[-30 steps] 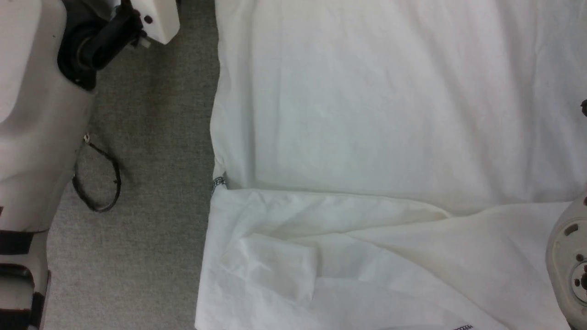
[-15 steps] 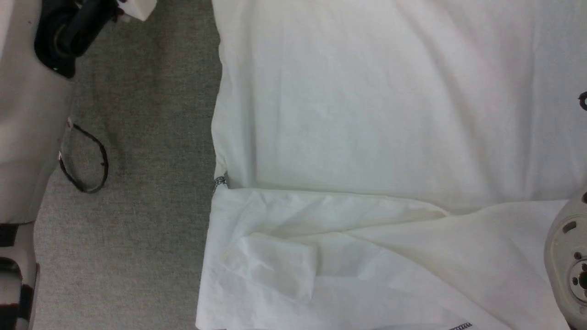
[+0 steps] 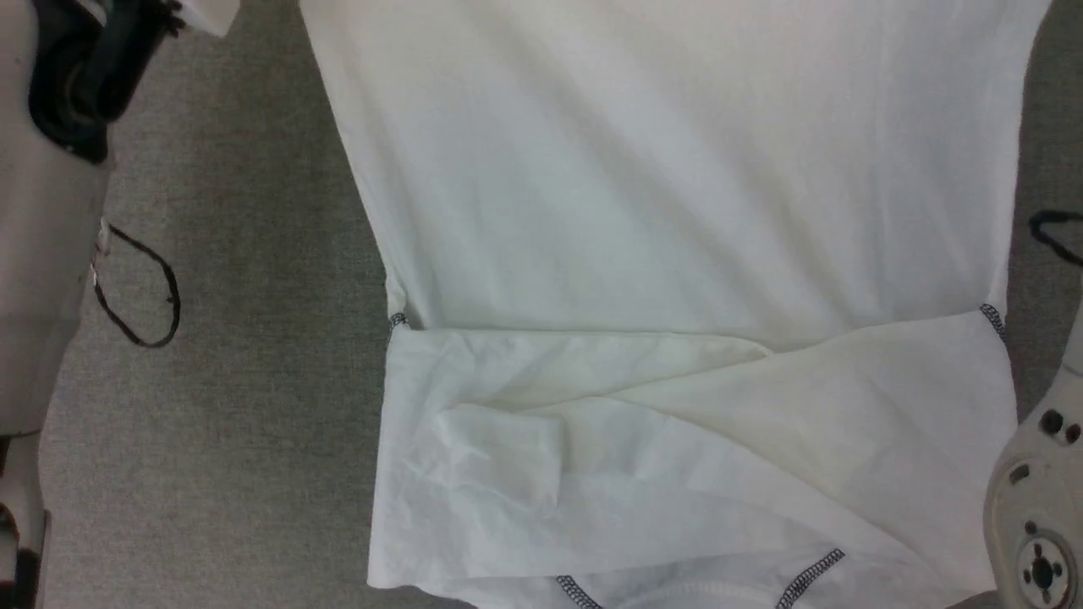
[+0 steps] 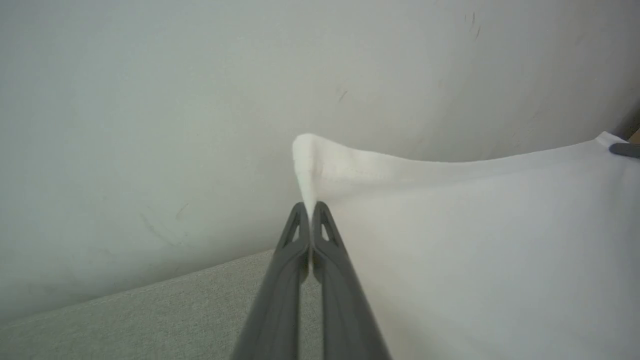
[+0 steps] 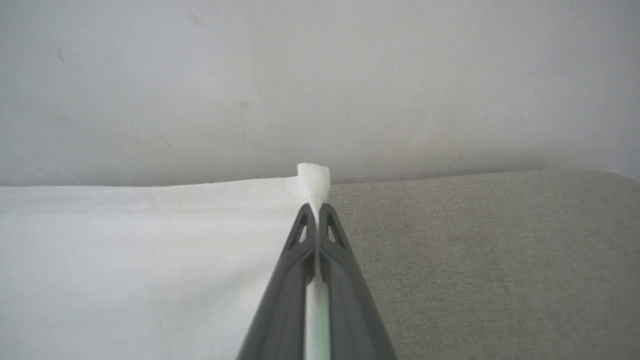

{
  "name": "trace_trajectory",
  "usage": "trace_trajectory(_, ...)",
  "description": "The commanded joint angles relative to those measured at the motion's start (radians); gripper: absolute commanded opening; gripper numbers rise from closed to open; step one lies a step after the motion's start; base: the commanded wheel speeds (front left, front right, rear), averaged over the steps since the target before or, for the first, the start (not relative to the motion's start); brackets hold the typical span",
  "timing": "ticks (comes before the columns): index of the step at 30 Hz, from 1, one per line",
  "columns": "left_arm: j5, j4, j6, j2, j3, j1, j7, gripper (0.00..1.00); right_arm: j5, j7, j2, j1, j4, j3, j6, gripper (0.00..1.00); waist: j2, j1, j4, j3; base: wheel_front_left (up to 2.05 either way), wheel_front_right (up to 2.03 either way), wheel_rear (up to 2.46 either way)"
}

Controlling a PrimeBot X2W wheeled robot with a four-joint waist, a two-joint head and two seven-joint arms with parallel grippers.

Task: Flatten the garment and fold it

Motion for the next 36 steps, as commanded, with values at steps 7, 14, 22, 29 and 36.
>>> trace_trajectory(7, -0.060, -0.173, -0.004, 0.083, -0.010, 0.201, -0.053, 0.00, 0.107, 0.015, -0.003, 0.240, -0.187, 0.028, -0.001, 0.00, 0.0000, 0.0000, -0.002, -0.131, 0.00, 0.00, 0.00)
trace_trajectory(14, -0.100, -0.418, 0.049, 0.178, -0.001, 0.470, -0.070, 0.00, 0.221, 0.053, -0.002, 0.527, -0.417, 0.010, -0.001, 0.00, 0.0000, 0.0000, 0.001, -0.243, 0.00, 0.00, 0.00)
trace_trajectory(22, -0.060, -0.625, 0.175, 0.286, -0.021, 0.803, -0.107, 0.00, 0.372, 0.047, -0.002, 0.843, -0.563, -0.054, -0.001, 0.00, 0.0000, 0.0000, 0.006, -0.360, 0.00, 0.00, 0.00)
trace_trajectory(29, -0.095, -0.755, 0.295, 0.307, -0.028, 1.080, -0.160, 0.00, 0.473, -0.013, -0.002, 1.075, -0.592, -0.081, -0.001, 0.00, 0.0000, 0.0000, 0.000, -0.428, 0.00, 0.00, 0.00)
trace_trajectory(36, -0.107, -0.832, 0.347, 0.299, -0.078, 1.230, -0.170, 0.00, 0.558, -0.076, -0.002, 1.241, -0.579, -0.072, -0.001, 0.00, 0.0000, 0.0000, 0.004, -0.455, 0.00, 0.00, 0.00)
